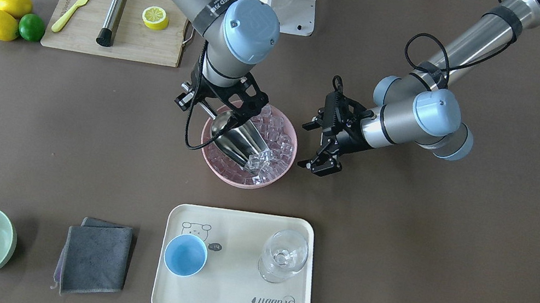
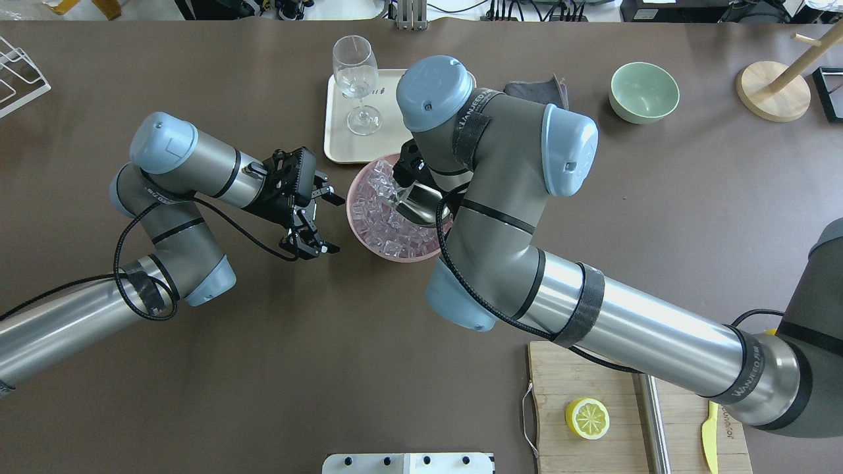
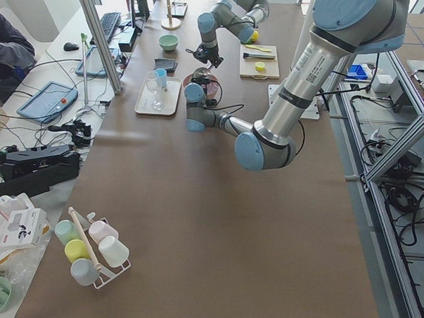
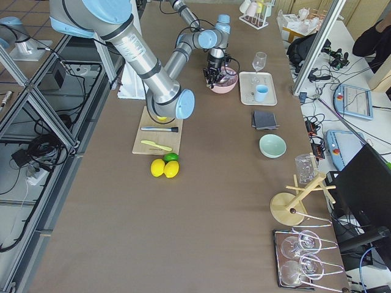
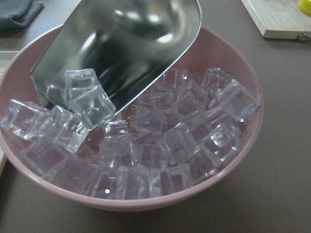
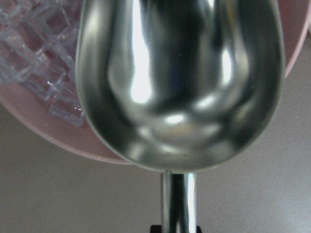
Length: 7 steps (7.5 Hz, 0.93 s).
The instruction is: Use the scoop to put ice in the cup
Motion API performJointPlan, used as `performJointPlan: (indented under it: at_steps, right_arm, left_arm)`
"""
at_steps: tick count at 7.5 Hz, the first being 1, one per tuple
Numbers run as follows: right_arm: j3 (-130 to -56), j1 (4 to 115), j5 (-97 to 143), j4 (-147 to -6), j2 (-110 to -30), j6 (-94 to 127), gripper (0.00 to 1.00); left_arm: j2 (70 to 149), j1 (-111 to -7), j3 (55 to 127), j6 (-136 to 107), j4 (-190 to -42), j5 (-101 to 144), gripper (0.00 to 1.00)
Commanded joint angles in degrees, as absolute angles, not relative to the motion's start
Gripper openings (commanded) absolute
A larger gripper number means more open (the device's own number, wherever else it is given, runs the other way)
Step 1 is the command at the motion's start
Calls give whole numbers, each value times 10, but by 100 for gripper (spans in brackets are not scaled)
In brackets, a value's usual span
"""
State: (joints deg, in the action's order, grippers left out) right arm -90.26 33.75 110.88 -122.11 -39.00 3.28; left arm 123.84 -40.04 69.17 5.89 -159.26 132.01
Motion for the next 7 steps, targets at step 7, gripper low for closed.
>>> performJointPlan:
  at_steps: [7]
  right_arm:
    - [-1057, 338, 1086, -1049, -517, 124, 0]
  left_arm:
    - [1237, -401, 693, 60, -1594, 1321, 97]
